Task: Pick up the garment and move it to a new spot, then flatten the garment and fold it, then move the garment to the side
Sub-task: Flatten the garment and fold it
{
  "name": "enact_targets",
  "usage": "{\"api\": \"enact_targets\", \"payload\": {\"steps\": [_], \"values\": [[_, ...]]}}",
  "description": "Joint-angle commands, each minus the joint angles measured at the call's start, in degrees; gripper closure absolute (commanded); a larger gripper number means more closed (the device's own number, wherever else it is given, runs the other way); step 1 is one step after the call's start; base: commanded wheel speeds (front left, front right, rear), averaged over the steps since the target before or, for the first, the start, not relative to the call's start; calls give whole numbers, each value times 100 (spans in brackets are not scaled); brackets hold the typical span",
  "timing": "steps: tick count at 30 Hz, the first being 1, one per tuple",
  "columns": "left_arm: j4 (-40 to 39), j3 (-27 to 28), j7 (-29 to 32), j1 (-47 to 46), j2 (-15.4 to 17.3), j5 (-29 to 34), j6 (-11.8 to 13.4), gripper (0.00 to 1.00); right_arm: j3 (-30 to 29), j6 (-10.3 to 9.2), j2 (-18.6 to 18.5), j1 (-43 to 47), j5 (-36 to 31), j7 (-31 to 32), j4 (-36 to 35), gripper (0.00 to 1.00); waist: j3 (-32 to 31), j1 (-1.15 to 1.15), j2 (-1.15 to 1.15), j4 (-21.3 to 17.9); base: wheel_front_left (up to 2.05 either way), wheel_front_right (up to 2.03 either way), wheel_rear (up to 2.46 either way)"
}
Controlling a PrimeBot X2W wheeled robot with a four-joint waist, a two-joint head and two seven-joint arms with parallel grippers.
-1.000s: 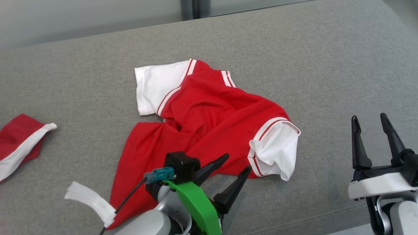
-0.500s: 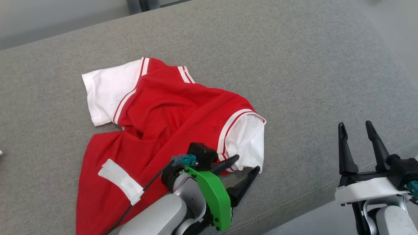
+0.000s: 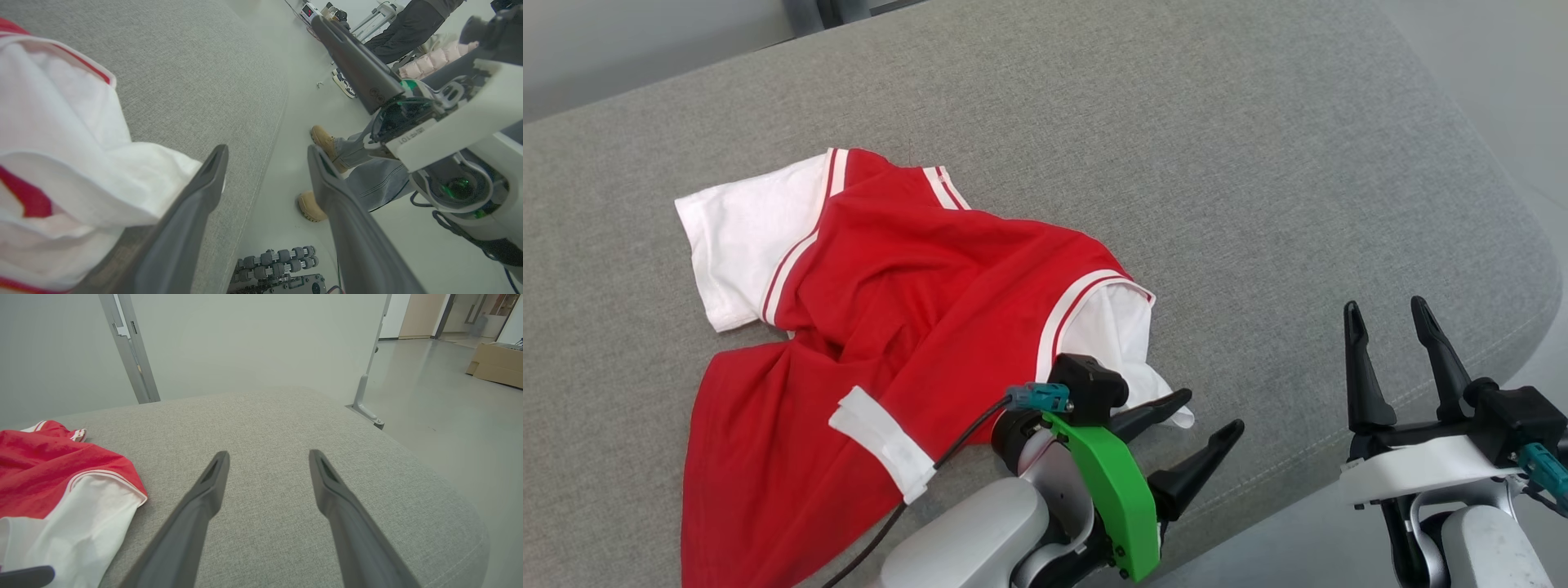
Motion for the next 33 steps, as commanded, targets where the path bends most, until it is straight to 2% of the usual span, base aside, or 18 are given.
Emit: {"api": "enact_targets", "payload": {"steps": [1,5,8,11,14,23,26,33], "values": [[23,-20,-155,-131,-17,-98,-43,0,3,-2,8,-65,33,-18,19,0,1,0,0,-13,0,0,0],[88,111,-524,-195,28,-134,-39,0,-58,-2,14,-5,35,-18,-10,0,-42,0,0,41,0,0,0],[175,165,-562,-220,172,-35,99,0,-110,-2,19,38,45,-18,-18,0,-70,0,0,109,0,0,0],[251,9,-295,-237,344,84,254,0,-166,-2,22,81,42,-18,-42,0,-77,0,0,229,0,0,0],[263,-117,-159,-296,451,207,283,0,-108,-2,23,6,17,-18,-46,0,-43,0,0,281,0,0,0],[709,-332,70,-591,286,371,268,0,91,-2,28,-250,74,-18,-119,0,383,0,0,72,0,0,0],[953,-327,101,-683,262,361,265,100,83,-2,34,-262,103,-18,-94,0,511,0,0,-72,0,0,0],[969,-130,-54,-782,97,108,167,100,103,-2,39,-228,317,-18,-11,0,522,0,0,-318,0,0,0]]}}
